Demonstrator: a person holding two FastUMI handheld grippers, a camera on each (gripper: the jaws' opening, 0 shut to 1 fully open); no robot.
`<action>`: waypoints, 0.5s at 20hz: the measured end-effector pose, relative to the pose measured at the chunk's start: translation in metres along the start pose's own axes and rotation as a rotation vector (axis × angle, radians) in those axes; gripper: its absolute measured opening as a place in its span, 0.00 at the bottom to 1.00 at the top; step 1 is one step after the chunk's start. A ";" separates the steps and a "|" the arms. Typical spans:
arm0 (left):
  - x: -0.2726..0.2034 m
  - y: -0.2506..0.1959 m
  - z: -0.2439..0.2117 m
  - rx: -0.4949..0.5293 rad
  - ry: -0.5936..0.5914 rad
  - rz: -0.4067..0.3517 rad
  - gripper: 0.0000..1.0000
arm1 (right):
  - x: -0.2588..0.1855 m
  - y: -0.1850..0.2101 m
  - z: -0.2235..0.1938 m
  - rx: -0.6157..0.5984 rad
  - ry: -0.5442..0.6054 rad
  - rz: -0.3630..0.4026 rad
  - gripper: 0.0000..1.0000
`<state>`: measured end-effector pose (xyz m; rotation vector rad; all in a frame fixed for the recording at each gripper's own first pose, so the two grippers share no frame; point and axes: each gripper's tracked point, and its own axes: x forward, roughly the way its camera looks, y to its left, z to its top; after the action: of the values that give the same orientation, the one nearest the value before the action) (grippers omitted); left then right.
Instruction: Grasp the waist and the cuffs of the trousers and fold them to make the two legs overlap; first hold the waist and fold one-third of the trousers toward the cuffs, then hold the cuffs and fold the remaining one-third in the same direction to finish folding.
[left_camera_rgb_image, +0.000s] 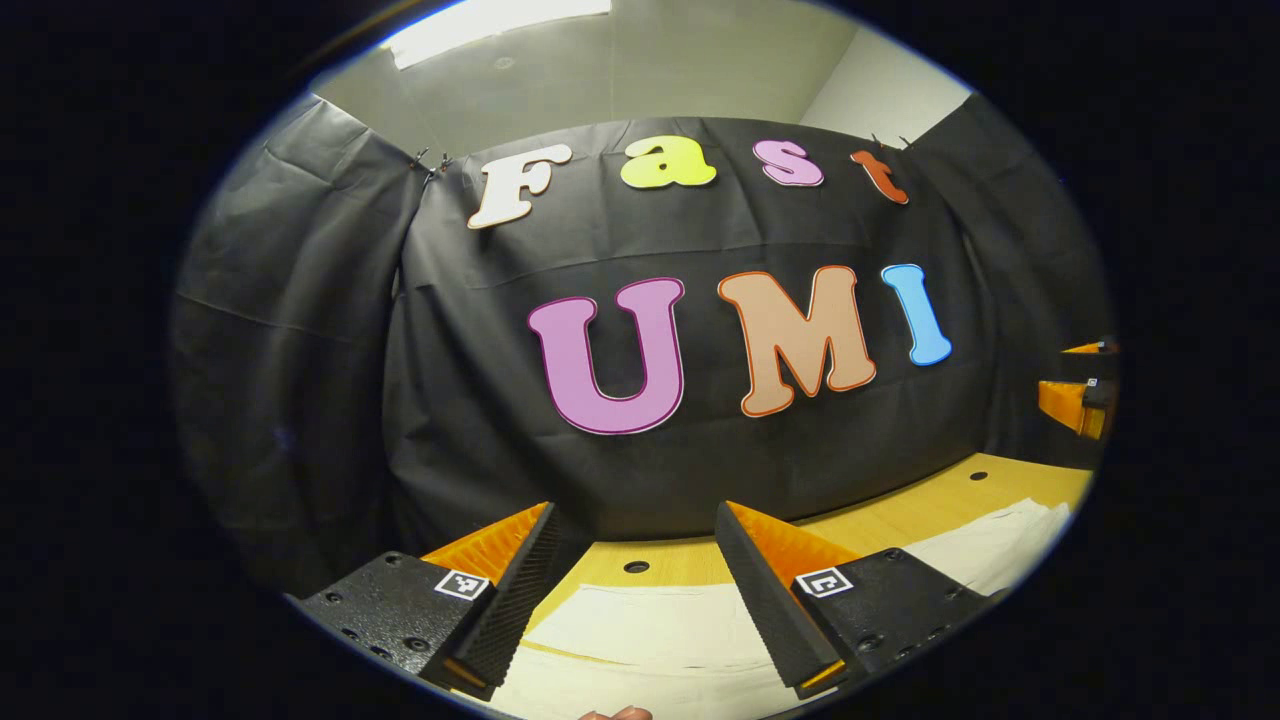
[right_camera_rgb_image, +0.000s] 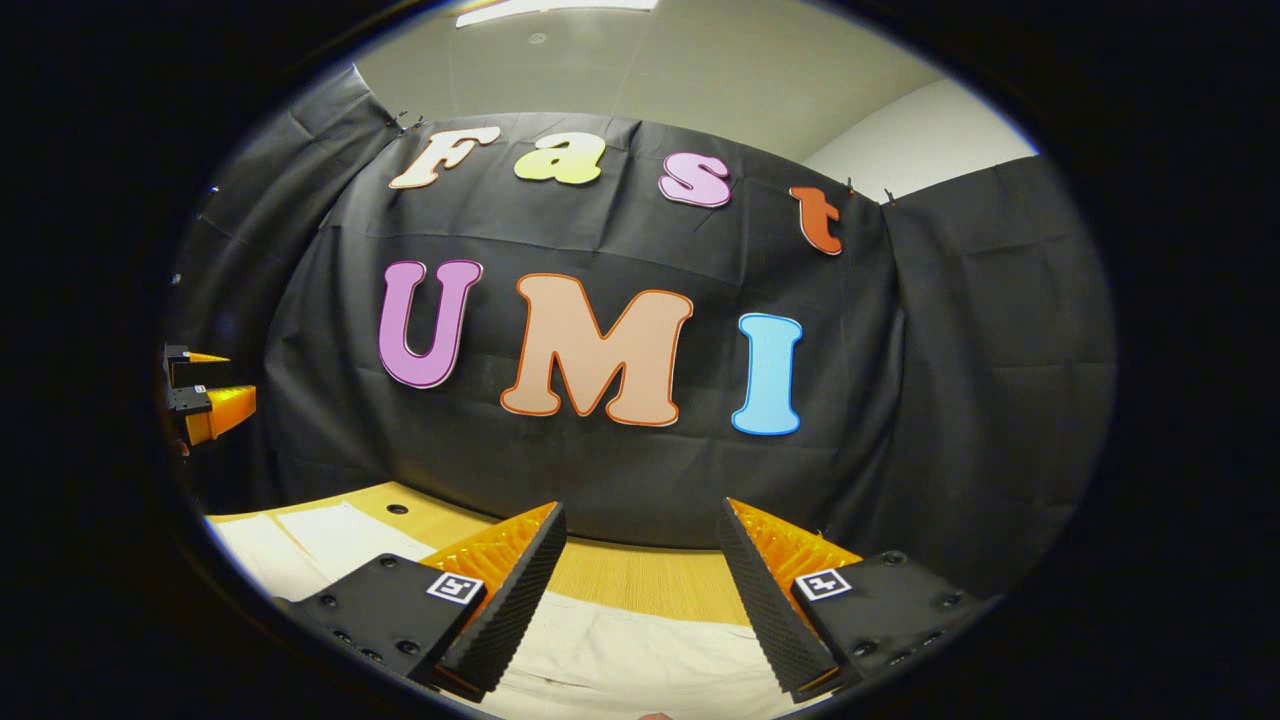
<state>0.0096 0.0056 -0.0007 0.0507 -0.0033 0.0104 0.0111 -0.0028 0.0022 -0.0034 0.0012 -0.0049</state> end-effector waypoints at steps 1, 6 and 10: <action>0.001 0.000 -0.002 0.006 0.001 -0.006 0.95 | 0.001 0.001 0.000 -0.001 0.001 0.002 0.97; 0.005 -0.003 -0.011 0.199 0.016 -0.096 0.96 | 0.001 0.002 -0.001 -0.014 0.004 0.009 0.97; -0.016 0.013 -0.043 0.350 0.076 -0.166 0.96 | 0.001 0.003 -0.007 -0.026 0.017 0.022 0.97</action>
<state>-0.0064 0.0203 -0.0429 0.4005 0.0785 -0.1531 0.0121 0.0006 -0.0044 -0.0294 0.0178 0.0174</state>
